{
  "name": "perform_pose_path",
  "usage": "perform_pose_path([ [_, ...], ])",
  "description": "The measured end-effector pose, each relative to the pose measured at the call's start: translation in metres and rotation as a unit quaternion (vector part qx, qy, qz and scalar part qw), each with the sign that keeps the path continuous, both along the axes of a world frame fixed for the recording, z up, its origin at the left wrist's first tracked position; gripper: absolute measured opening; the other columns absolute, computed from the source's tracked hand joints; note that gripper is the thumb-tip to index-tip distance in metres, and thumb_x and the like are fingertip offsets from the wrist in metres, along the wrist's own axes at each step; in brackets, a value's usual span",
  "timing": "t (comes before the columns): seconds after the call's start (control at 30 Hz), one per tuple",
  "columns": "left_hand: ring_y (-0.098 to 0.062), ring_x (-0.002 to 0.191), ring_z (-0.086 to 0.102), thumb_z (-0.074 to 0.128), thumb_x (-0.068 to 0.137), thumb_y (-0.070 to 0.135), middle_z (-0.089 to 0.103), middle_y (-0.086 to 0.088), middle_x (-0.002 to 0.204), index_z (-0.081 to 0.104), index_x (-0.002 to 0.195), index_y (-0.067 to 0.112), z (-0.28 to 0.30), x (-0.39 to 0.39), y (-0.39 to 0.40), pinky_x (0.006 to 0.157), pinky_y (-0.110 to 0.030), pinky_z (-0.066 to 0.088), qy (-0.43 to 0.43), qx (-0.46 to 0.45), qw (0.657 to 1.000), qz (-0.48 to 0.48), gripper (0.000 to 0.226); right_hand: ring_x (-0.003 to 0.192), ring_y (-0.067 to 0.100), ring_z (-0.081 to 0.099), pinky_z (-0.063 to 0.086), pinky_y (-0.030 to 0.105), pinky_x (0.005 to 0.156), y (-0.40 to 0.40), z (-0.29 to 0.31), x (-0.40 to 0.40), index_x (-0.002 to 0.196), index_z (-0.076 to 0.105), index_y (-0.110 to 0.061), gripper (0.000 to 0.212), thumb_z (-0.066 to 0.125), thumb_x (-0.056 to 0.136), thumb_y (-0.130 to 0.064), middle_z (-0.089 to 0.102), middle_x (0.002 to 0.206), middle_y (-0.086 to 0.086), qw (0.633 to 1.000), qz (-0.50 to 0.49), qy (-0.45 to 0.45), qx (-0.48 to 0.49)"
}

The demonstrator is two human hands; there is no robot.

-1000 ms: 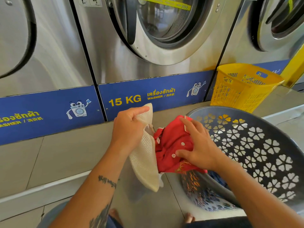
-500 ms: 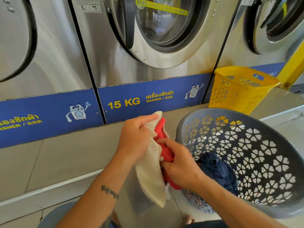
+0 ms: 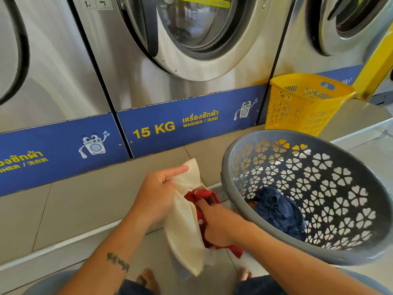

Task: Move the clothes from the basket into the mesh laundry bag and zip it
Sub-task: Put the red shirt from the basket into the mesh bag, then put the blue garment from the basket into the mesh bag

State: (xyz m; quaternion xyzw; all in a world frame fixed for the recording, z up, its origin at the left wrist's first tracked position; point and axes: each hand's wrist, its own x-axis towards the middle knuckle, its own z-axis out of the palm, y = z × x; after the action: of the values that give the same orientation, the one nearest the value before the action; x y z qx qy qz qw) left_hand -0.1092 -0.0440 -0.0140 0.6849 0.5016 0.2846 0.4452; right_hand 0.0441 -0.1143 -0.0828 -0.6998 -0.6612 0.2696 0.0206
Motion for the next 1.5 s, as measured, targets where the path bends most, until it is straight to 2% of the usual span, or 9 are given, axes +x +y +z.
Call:
perform_pose_path([
  [0.23,-0.002,0.044,0.048,0.037,0.09,0.0,0.07,-0.013,0.114,0.067,0.122,0.032,-0.054,-0.004,-0.005,0.048,-0.016,0.039,0.13,-0.036,0.991,-0.023,0.054,0.081,0.023,0.055,0.041,0.032,0.06,0.003,-0.024,-0.001,0.101,0.04,-0.02,0.026,0.059,0.084,-0.028,0.056,0.091,-0.002,0.986,-0.115,0.114,0.032],
  [0.43,-0.035,0.103,0.062,0.036,0.089,0.003,0.06,-0.012,0.133,0.066,0.123,0.034,-0.078,-0.016,0.009,0.076,-0.029,0.049,0.172,-0.038,0.984,-0.013,0.055,0.12,0.019,0.054,0.047,0.032,0.101,0.007,-0.058,-0.021,0.115,0.066,-0.035,0.038,0.055,0.085,-0.014,0.064,0.117,-0.008,0.961,-0.055,0.266,-0.047],
  [0.5,-0.033,0.091,0.064,0.035,0.089,0.001,0.06,-0.011,0.133,0.067,0.121,0.034,-0.079,-0.019,0.012,0.059,-0.022,0.043,0.173,-0.049,0.984,-0.01,0.056,0.153,0.023,0.006,0.007,0.046,0.125,0.01,-0.089,-0.028,0.143,0.048,-0.037,0.053,0.045,0.092,-0.022,0.04,0.155,-0.007,0.981,0.0,0.193,-0.01],
  [0.6,-0.022,0.068,0.061,0.035,0.088,-0.003,0.058,-0.01,0.136,0.068,0.119,0.034,-0.079,-0.018,0.016,0.039,-0.011,0.03,0.161,-0.059,0.985,-0.02,0.058,0.144,0.014,-0.032,-0.036,0.036,0.105,0.013,-0.133,-0.03,0.159,0.015,-0.036,0.06,0.028,0.1,-0.036,-0.002,0.165,-0.013,0.994,0.035,0.065,-0.079],
  [0.73,-0.018,0.077,0.062,0.035,0.09,-0.004,0.056,-0.007,0.139,0.071,0.115,0.032,-0.077,-0.015,0.017,0.05,-0.013,0.041,0.149,-0.037,0.988,-0.025,0.057,0.147,0.029,0.03,0.012,0.041,0.123,0.032,-0.131,-0.028,0.153,0.035,-0.033,0.052,0.034,0.101,-0.033,0.039,0.158,0.004,0.977,-0.008,0.079,-0.197],
  [0.87,-0.02,0.097,0.062,0.036,0.089,-0.004,0.058,-0.005,0.136,0.073,0.11,0.03,-0.062,-0.011,0.019,0.066,-0.018,0.043,0.111,-0.007,0.994,0.021,0.054,0.112,0.022,0.061,0.052,0.039,0.098,0.039,-0.101,-0.011,0.115,0.069,-0.035,0.032,0.054,0.086,-0.037,0.066,0.124,-0.008,0.985,-0.102,0.13,-0.058],
  [0.97,-0.017,0.118,0.053,0.035,0.087,-0.004,0.059,0.0,0.135,0.074,0.108,0.03,-0.04,-0.003,0.011,0.075,-0.014,0.039,0.054,0.005,0.998,0.018,0.056,0.1,0.017,0.064,0.053,0.039,0.093,0.02,-0.084,0.004,0.094,0.071,-0.025,0.016,0.068,0.08,-0.031,0.069,0.105,-0.009,0.972,-0.159,0.172,0.017],
  [1.3,-0.015,0.12,0.051,0.038,0.089,-0.002,0.061,0.003,0.131,0.074,0.109,0.031,0.013,-0.008,-0.022,0.102,-0.03,0.04,-0.004,0.046,0.999,0.016,0.053,0.107,0.009,0.061,0.054,0.019,0.079,-0.056,0.054,0.01,0.143,0.043,-0.032,0.054,0.064,0.093,-0.023,0.055,0.131,-0.009,0.966,-0.1,0.24,0.011],
  [1.5,-0.024,0.122,0.053,0.035,0.088,-0.004,0.057,0.0,0.137,0.072,0.112,0.029,0.022,0.018,-0.037,0.1,-0.032,0.043,0.002,0.067,0.997,0.05,0.055,0.113,0.013,0.06,0.053,0.038,0.098,-0.08,0.098,0.066,0.135,0.053,-0.032,0.049,0.067,0.092,-0.014,0.054,0.13,-0.005,0.945,-0.164,0.261,0.112],
])
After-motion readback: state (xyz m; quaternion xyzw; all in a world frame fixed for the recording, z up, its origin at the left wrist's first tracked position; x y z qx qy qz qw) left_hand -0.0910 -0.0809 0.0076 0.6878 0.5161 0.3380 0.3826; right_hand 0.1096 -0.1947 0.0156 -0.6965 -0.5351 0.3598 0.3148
